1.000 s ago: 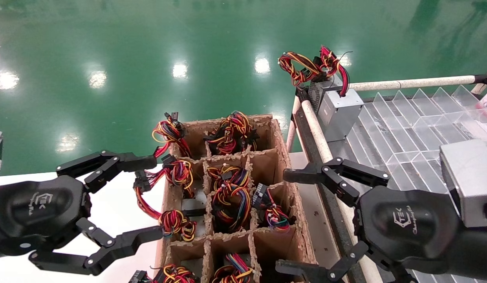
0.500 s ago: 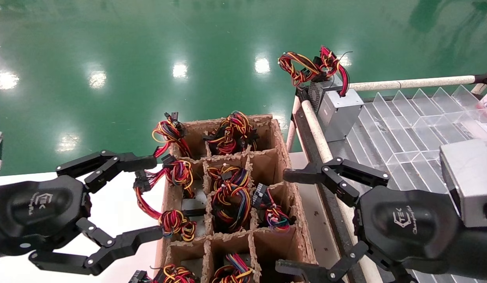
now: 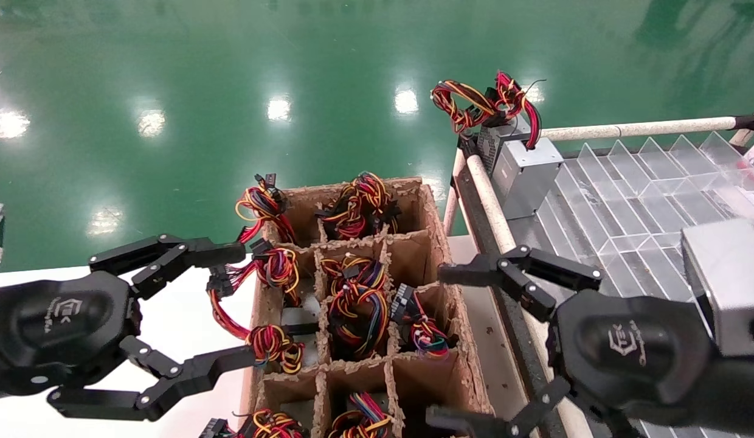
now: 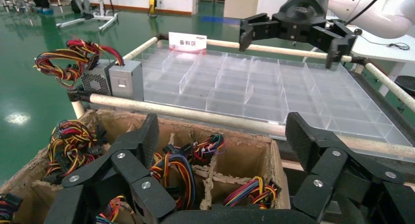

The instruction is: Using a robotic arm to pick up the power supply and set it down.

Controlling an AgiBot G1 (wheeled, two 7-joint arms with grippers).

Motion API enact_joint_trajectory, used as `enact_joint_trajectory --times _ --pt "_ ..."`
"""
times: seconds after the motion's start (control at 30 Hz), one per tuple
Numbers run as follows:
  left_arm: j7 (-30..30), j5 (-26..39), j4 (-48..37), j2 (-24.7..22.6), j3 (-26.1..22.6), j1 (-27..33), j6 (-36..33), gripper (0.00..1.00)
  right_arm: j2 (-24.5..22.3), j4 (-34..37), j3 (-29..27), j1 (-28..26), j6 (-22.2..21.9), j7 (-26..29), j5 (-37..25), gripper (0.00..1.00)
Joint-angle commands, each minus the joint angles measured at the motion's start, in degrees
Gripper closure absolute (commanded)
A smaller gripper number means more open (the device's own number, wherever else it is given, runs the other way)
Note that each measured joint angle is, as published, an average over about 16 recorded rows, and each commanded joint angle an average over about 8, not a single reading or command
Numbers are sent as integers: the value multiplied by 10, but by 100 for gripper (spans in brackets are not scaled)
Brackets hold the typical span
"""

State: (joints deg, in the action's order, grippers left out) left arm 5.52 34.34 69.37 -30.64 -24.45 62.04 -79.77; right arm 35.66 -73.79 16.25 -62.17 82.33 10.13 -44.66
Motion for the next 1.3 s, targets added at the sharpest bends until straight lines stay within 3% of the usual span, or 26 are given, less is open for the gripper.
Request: enact_joint_trajectory --times 0.03,0.23,0.4,0.8,0.83,0.87,1.07,1.1,1.3 --pt "0 0 0 0 0 0 0 100 1 0 -2 0 -5 -6 -1 0" --pt "0 0 0 0 0 0 0 100 20 -7 22 -25 -88 13 -90 0" --pt "0 0 0 0 0 0 0 100 65 16 53 -61 -137 34 -154 0" --pt "0 0 0 0 0 0 0 100 214 198 120 -163 -196 10 -262 0" --pt "0 0 0 0 0 0 0 100 223 215 122 -169 -202 4 -267 4" --pt "0 0 0 0 0 0 0 100 233 232 123 -175 -207 -3 -270 13" --pt "0 0 0 0 0 0 0 100 276 310 125 -202 -234 -35 -281 88" --pt "0 0 0 0 0 0 0 100 281 319 126 -206 -237 -37 -284 97" --pt "0 0 0 0 0 0 0 100 309 363 135 -222 -243 -49 -295 100"
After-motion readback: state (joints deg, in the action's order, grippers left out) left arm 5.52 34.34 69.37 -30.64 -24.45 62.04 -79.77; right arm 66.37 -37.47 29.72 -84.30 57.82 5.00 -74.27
